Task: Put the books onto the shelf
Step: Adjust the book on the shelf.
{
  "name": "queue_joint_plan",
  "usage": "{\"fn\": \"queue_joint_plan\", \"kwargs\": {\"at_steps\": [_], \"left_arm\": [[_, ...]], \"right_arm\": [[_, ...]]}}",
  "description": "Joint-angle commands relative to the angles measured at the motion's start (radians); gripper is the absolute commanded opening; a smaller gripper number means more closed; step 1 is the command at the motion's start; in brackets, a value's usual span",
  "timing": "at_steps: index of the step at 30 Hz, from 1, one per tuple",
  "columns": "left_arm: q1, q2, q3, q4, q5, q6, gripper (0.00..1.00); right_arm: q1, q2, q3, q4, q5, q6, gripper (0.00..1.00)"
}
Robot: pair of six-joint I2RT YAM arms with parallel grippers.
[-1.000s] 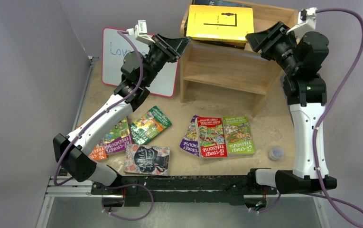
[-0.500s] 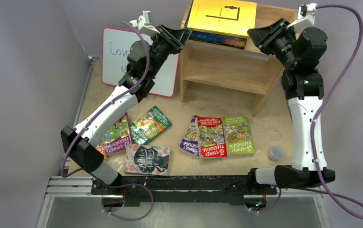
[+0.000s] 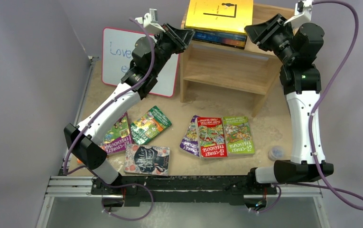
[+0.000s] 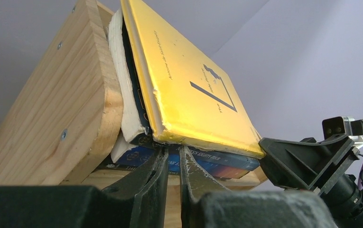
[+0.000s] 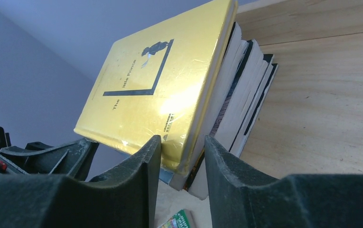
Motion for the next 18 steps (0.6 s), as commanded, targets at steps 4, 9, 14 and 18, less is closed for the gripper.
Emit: {"fn": "queue_joint_plan", "kwargs": {"at_steps": [4,9,14,18], "left_arm": [[0.001,-0.003,0.064,-0.007,-0.035,0.049,0.16],[0.000,0.025,0.129,-0.085,-0.049,0.063,0.16],[0.000,0.046,0.152,-0.123,-0.060,0.069,0.14],[0.000,0.047,0.154,-0.132,-0.060,0.073,0.14]], "right_arm": [[0.006,-0.008,0.060,-0.028,0.031,-0.071,0.47],[0.006,-0.015,0.063,-0.035,0.053,-0.081,0.46],[0.005,-0.033,0.048,-0.025,0.043,-0.072,0.42],[0.006,-0.043,0.046,-0.025,0.027,-0.066,0.39]]}}
